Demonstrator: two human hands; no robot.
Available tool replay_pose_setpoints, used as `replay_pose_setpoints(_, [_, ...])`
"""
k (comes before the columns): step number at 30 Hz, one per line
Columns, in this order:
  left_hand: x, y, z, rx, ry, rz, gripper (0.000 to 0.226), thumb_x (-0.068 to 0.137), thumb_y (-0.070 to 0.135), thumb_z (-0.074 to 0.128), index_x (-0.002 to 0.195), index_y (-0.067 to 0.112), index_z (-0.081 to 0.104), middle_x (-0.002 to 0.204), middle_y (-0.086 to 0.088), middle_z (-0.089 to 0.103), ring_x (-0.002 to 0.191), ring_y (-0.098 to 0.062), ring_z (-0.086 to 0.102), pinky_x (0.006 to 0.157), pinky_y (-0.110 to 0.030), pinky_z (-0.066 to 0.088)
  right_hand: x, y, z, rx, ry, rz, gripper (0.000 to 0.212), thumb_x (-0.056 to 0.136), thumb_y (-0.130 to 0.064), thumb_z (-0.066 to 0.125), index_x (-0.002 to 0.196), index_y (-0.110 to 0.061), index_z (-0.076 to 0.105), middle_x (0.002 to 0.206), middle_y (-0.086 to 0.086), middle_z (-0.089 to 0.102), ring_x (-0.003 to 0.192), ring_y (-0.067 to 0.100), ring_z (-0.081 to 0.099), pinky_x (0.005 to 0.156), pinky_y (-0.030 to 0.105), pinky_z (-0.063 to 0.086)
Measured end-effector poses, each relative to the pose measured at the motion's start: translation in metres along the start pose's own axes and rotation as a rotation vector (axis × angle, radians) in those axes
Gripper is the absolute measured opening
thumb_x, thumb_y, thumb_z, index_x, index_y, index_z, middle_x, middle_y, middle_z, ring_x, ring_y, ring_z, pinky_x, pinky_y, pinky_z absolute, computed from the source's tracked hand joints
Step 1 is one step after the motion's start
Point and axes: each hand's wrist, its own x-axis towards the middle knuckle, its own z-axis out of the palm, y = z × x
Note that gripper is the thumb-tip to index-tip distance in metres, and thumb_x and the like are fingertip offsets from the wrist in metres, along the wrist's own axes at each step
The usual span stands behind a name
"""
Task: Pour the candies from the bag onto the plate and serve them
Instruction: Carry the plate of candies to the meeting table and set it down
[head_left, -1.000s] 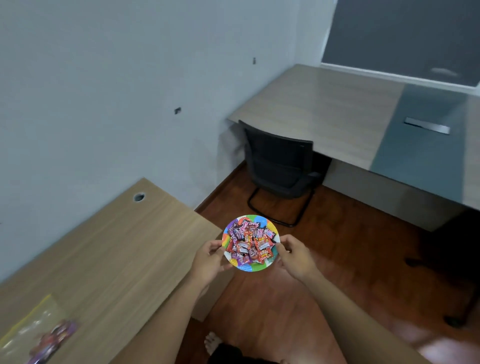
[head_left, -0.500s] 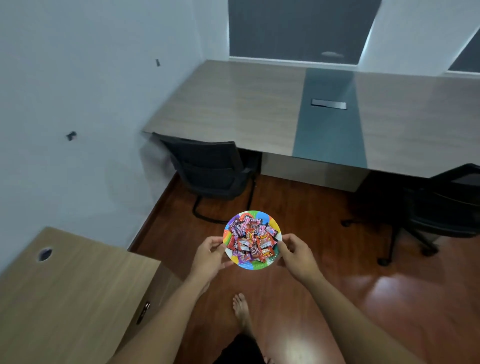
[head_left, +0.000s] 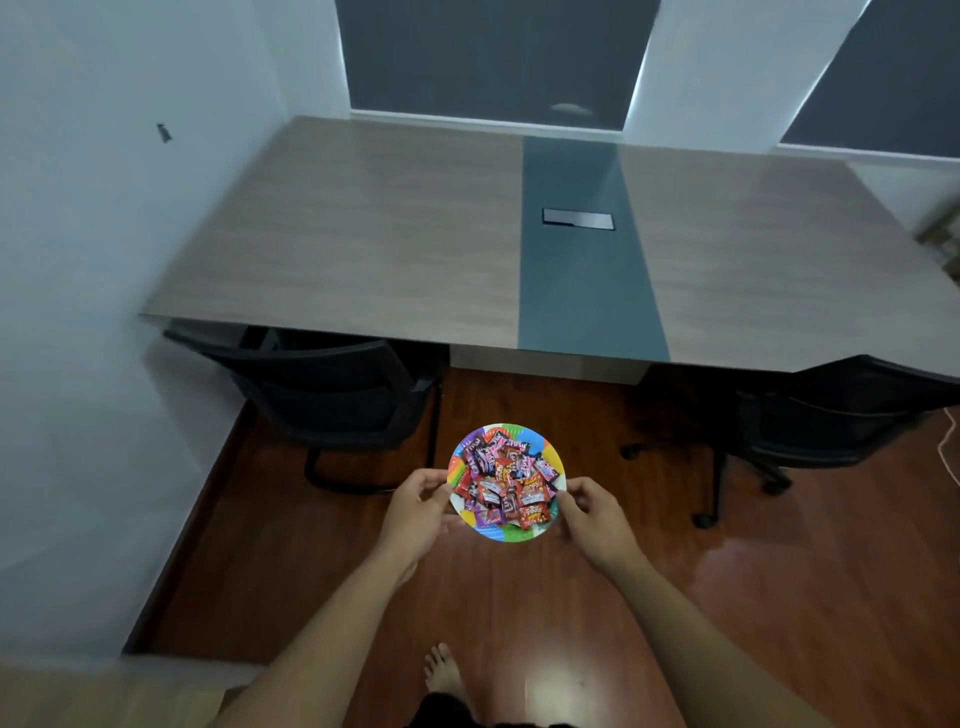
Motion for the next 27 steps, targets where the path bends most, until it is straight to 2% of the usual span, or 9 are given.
replay_pose_setpoints(6, [0.064, 0.039, 0.014, 0.054, -0.088, -0.013, 0.014, 0.107, 0.019, 0.064, 0.119, 0.018, 0.071, 0.126, -0.003, 0.072, 0.110, -0.021, 0.077, 0.086, -0.046, 0.070, 0.049, -0.007, -0.005, 0.060, 0.061, 0.046, 0.014, 0.110, -0.028, 0.059, 0.110, -0.019, 0.070, 0.090, 0.002, 0.082, 0.071, 0.017, 0.079, 0.061, 0.026, 0.062])
replay_pose_setpoints(12, [0.119, 0.074, 0.045, 0.085, -0.130, -0.009, 0.015, 0.108, 0.019, 0.063, 0.120, 0.016, 0.070, 0.126, -0.003, 0.071, 0.110, -0.021, 0.077, 0.086, -0.045, 0.070, 0.109, -0.016, -0.029, 0.059, 0.100, 0.039, 0.014, 0.110, -0.024, 0.059, 0.108, -0.016, 0.071, 0.094, 0.002, 0.082, 0.065, 0.007, 0.076, 0.060, 0.022, 0.058])
replay_pose_setpoints(17, [0.167, 0.107, 0.087, 0.083, -0.138, -0.006, 0.015, 0.107, 0.021, 0.065, 0.120, 0.018, 0.070, 0.125, -0.003, 0.073, 0.109, -0.021, 0.078, 0.085, -0.042, 0.070, 0.178, -0.024, -0.062, 0.068, 0.118, 0.019, 0.013, 0.109, -0.022, 0.060, 0.104, -0.017, 0.071, 0.090, 0.000, 0.082, 0.065, 0.010, 0.076, 0.070, 0.038, 0.063])
replay_pose_setpoints(21, [0.209, 0.139, 0.126, 0.073, -0.118, -0.028, 0.015, 0.107, 0.020, 0.065, 0.121, 0.017, 0.069, 0.121, -0.004, 0.076, 0.107, -0.022, 0.079, 0.082, -0.038, 0.070, 0.236, -0.033, -0.098, 0.033, 0.084, 0.001, 0.013, 0.110, -0.023, 0.059, 0.104, -0.018, 0.069, 0.089, -0.001, 0.082, 0.067, 0.012, 0.078, 0.071, 0.037, 0.063])
replay_pose_setpoints(25, [0.246, 0.167, 0.169, 0.050, -0.092, -0.058, 0.011, 0.107, 0.017, 0.065, 0.116, 0.017, 0.070, 0.120, -0.008, 0.077, 0.108, -0.026, 0.079, 0.084, -0.041, 0.069, 0.290, -0.044, -0.141, -0.004, 0.051, 0.002, 0.012, 0.108, -0.026, 0.060, 0.102, -0.020, 0.068, 0.087, -0.002, 0.082, 0.069, 0.018, 0.080, 0.068, 0.031, 0.061])
replay_pose_setpoints(27, [0.261, 0.179, 0.190, 0.035, -0.083, -0.070, 0.010, 0.107, 0.015, 0.064, 0.115, 0.016, 0.070, 0.120, -0.009, 0.078, 0.109, -0.029, 0.079, 0.085, -0.043, 0.069, 0.316, -0.047, -0.161, 0.006, 0.039, 0.009, 0.012, 0.108, -0.025, 0.060, 0.103, -0.018, 0.068, 0.087, 0.000, 0.082, 0.069, 0.020, 0.080, 0.069, 0.033, 0.062])
